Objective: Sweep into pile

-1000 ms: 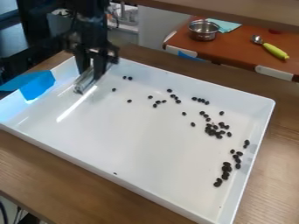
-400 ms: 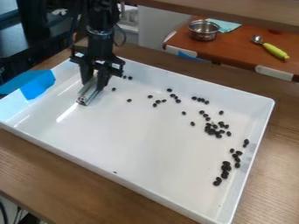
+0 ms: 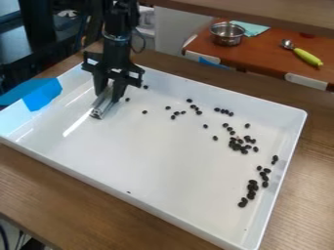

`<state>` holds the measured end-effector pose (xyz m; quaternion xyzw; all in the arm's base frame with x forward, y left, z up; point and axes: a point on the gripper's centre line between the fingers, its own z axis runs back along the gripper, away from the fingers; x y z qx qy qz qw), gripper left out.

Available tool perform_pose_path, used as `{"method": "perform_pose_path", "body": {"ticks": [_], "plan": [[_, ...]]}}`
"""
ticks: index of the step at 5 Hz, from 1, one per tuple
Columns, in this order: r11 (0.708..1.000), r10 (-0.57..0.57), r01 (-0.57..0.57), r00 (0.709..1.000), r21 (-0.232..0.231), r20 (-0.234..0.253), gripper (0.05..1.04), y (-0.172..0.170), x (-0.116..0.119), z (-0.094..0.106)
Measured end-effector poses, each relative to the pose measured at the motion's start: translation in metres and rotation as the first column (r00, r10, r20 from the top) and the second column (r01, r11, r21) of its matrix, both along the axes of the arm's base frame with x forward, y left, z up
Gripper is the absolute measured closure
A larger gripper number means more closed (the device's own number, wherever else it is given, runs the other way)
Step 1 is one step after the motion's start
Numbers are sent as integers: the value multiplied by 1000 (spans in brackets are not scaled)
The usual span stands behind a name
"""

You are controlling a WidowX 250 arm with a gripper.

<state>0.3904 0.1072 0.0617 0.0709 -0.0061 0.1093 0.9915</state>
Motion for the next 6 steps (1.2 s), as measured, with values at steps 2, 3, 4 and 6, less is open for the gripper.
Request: {"method": "perform_pose_path", "body": {"ticks": [2,3,4,6], "plan": [[997,-64,63,998,-40,-19,711,-57,-2,-2],[994,-94,93,995,-50,-23,711,-84,-3,-3],[992,-117,116,993,-51,-21,711,-107,-3,-3],[983,-171,170,985,-71,-12,711,-164,-5,-4]]}}
